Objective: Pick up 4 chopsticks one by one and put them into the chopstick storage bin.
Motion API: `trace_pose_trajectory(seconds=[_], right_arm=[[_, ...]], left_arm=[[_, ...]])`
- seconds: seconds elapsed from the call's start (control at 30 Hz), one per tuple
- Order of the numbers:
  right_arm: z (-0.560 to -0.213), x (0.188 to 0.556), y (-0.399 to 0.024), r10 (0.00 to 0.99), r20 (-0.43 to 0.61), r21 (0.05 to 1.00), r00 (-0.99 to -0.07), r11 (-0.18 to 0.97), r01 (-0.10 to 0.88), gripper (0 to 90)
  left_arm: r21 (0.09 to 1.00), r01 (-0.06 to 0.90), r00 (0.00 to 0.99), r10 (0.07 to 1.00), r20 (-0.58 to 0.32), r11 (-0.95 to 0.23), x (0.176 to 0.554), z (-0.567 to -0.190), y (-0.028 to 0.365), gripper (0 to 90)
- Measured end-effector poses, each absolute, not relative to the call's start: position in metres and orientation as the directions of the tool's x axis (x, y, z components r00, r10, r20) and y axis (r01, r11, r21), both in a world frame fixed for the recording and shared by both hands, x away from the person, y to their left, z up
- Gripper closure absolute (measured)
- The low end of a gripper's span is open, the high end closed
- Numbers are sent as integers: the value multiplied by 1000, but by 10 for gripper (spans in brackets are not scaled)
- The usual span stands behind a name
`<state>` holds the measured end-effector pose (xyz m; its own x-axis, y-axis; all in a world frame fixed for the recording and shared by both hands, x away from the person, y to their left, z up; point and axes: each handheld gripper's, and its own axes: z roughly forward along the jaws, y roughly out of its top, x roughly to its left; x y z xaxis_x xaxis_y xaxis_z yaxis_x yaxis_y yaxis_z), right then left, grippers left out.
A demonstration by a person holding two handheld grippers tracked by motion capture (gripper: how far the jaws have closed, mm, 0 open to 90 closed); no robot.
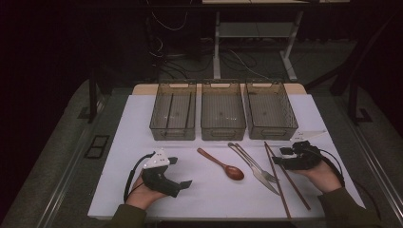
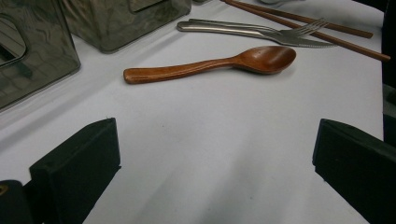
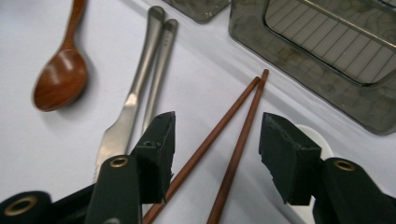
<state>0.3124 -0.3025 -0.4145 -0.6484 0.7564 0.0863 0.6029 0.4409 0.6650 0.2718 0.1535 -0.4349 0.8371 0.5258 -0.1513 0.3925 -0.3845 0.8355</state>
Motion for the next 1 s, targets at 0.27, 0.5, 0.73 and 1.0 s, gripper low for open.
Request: trace_pose_trajectory(seconds=[0.27, 0.5, 0.73, 1.0], right_arm=[[-422, 333, -291, 766, 80, 659, -638, 440, 610, 505], [-426, 361, -281, 787, 79, 631, -612, 435, 642, 563], [-432, 374, -275, 798, 72, 596, -598, 446, 668, 629], [-438, 376, -273, 801, 55, 564, -596, 467, 681, 674]], left_arm=[[834, 395, 836, 526, -152, -386, 272, -435, 153, 0], [834, 396, 836, 528, -153, -385, 272, -435, 153, 0], [834, 396, 835, 528, -154, -383, 272, -435, 155, 0], [833, 395, 836, 527, -152, -387, 272, -435, 154, 0]])
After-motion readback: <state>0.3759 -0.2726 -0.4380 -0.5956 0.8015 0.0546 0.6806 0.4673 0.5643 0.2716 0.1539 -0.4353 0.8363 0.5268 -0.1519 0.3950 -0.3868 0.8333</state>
